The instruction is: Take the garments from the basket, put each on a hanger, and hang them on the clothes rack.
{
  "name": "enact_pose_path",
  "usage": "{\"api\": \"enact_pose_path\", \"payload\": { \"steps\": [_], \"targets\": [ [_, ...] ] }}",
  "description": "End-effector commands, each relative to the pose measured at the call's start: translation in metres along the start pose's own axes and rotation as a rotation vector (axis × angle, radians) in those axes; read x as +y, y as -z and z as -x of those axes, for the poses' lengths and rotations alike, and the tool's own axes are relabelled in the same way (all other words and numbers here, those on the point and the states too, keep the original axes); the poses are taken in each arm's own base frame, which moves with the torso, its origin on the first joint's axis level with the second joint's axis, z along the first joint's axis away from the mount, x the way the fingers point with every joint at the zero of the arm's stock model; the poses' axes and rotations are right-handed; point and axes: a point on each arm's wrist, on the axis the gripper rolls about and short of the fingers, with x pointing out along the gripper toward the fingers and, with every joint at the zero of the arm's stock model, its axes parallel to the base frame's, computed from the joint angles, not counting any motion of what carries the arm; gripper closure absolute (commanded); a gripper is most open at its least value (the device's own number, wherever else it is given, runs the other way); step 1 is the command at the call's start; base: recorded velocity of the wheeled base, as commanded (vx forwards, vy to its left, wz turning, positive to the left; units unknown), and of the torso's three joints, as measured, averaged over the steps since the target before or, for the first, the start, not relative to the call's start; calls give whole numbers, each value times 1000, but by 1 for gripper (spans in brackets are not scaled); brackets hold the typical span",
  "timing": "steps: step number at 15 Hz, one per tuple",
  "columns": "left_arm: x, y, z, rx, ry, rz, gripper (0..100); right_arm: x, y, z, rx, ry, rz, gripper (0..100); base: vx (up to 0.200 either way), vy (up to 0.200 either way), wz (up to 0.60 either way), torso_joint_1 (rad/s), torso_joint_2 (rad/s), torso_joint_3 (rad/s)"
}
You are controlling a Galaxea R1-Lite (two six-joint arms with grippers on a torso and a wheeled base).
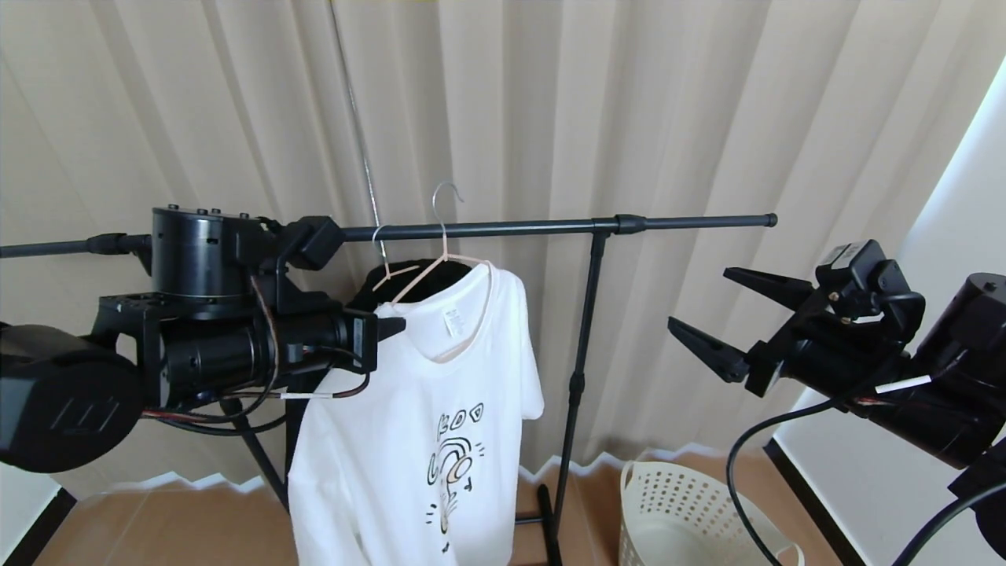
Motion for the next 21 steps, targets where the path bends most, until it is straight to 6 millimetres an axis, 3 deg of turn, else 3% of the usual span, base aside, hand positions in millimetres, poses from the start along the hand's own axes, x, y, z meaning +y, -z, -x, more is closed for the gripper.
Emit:
{"api": "enact_pose_path", "payload": {
  "steps": [1,3,8,10,21],
  "targets": [
    [6,-5,-24,10,-10,30,100,-1,2,-2,7,-1,-2,0,0,0,0,0,0,0],
    [9,-10,-37,3,-18,30,100,-1,2,-2,7,1,-2,0,0,0,0,0,0,0],
    [22,-13,-91,10,-69,81,100,-3,4,-2,28,9,-8,0,0,0,0,0,0,0],
    [24,-16,-102,-2,-75,94,100,-3,4,-3,27,11,-7,0,0,0,0,0,0,0],
    [26,-6,-120,28,-72,96,100,-4,3,-1,25,17,-6,0,0,0,0,0,0,0]
  ]
}}
